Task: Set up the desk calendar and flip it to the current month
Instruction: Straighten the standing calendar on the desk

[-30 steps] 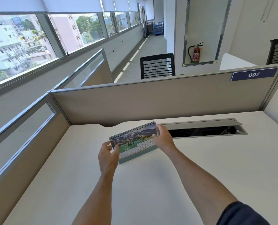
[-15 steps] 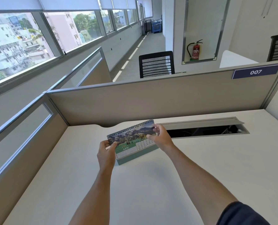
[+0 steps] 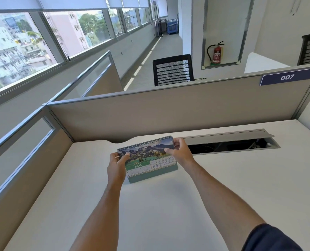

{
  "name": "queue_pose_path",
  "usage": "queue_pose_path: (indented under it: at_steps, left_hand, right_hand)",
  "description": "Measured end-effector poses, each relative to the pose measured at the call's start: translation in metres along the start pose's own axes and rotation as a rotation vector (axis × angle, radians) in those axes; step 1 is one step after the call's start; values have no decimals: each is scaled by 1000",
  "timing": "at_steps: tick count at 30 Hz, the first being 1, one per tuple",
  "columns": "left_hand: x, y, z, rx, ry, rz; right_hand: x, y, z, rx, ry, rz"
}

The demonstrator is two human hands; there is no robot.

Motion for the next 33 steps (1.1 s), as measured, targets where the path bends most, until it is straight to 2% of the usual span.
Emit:
queue_pose_path:
  at_steps: [7,17,22,24,27,30,33]
  left_hand:
    - [16,4,0,0,-20,49]
    - [16,12,11,-23,-74,62]
    - [9,8,6,165,-54,-1]
    - [2,6,3,297,37,-77]
    - [-6,3,-4,522,270,-157]
    - [-13,1,-10,746,464,-114]
    - [-17,1,-11,827,496,-61]
  right_hand:
    - [5,-2,4,54,20,56]
    - [1,3,-15,190,79,-28]
    - [-4,-1,-13,102,46,-86]
    - [-9,-7,-9,-24,-41,-154]
    - [-16,-17,2,-248,-322,-199]
    - [-18,-21,13,-550,-590,-87]
    - [-19,-19,17,-751,-687,2]
Point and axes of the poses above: each hand's wrist, its own x-axis towards the middle knuckle, its own y-axis out of the palm, z = x × y, the point moved 2 cm from there along x, towards the middle knuckle, and after that the axes turned 1 degree about y, right-handed, at the moved point
